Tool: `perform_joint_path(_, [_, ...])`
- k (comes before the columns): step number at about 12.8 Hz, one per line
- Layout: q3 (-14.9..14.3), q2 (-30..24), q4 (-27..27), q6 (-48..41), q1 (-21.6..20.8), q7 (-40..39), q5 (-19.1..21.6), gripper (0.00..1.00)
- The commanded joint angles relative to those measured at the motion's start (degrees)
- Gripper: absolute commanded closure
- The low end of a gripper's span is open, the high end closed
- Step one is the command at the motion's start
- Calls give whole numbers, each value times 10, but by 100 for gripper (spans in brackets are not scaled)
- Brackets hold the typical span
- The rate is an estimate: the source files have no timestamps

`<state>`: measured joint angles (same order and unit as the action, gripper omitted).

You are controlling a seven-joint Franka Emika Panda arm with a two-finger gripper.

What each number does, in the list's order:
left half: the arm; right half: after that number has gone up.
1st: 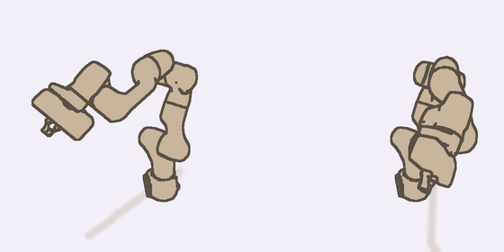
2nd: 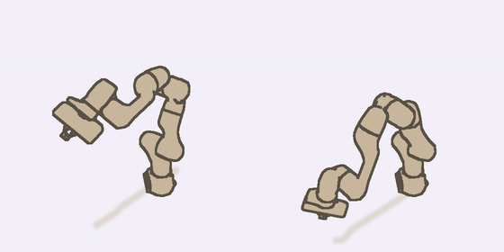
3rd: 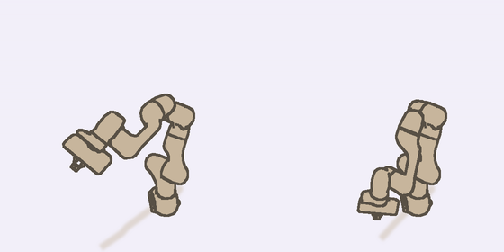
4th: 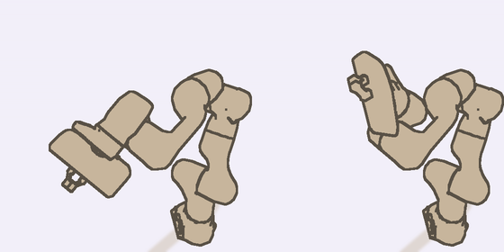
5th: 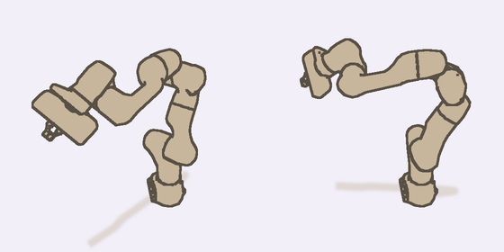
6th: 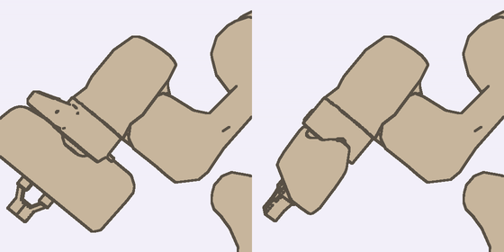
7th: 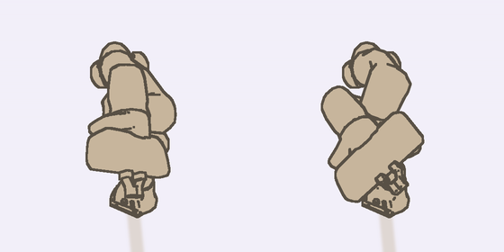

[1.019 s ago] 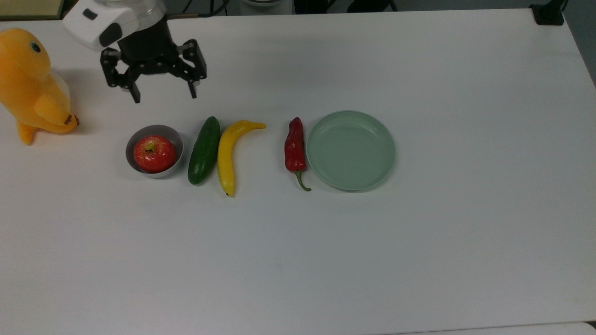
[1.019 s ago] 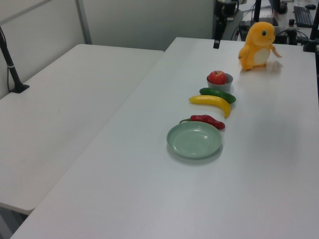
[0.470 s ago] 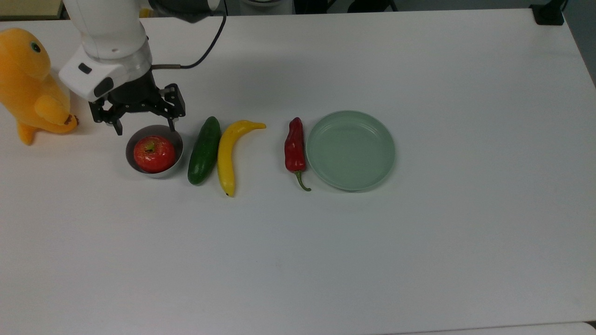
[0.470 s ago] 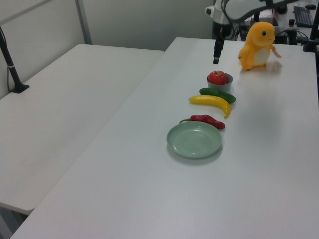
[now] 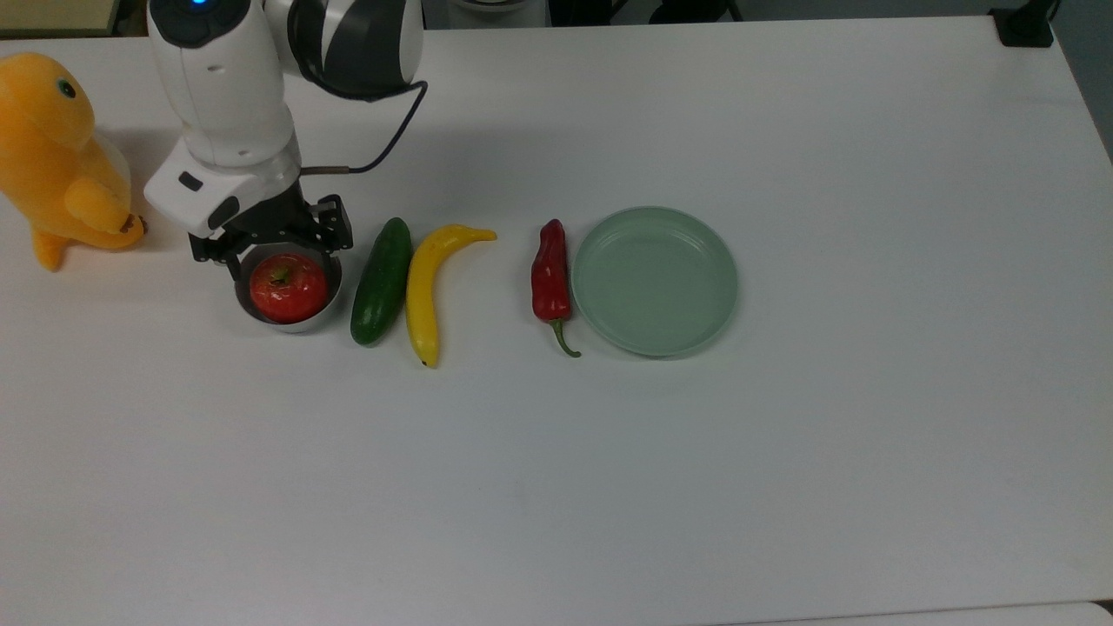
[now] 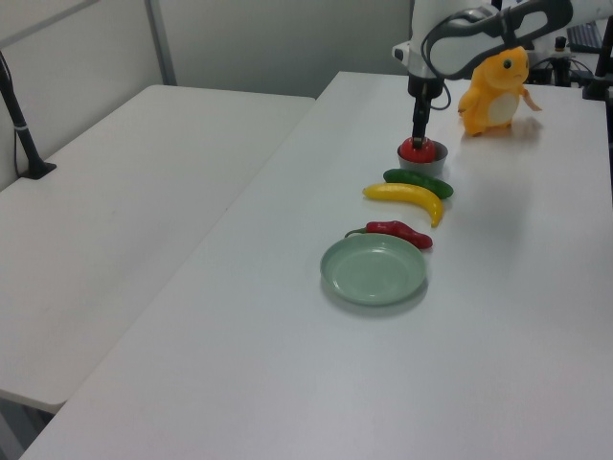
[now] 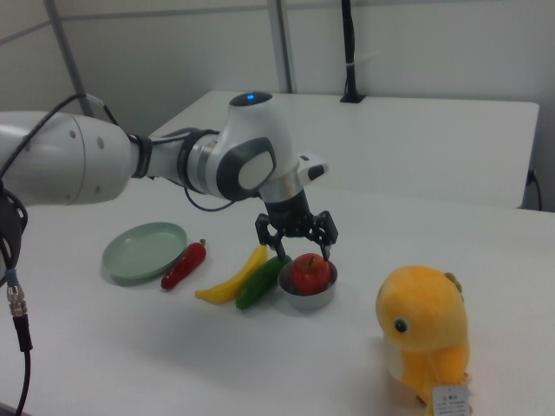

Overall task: Red apple placed in the center of the desktop
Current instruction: 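Close the gripper on the red apple and lift it from the bowl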

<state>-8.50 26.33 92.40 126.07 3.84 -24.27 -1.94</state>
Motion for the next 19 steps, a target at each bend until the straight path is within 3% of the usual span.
perform_joint_path(1, [-6, 2, 26, 35, -4, -7, -14, 0])
perform_joint_path(4, [-6, 8, 37, 50, -4, -5, -17, 1])
perform_joint_path(5, [-6, 9, 40, 51, -4, -5, -18, 9])
perform_joint_path(8, [-6, 8, 46, 52, -3, -11, -24, 62])
perform_joint_path(9, [-6, 7, 46, 51, -2, -12, -27, 68])
perform_joint_path(15, [-6, -47, 43, 16, 1, -4, -25, 69])
perform_joint_path(19, [-5, -155, 68, -93, -10, -3, -18, 68])
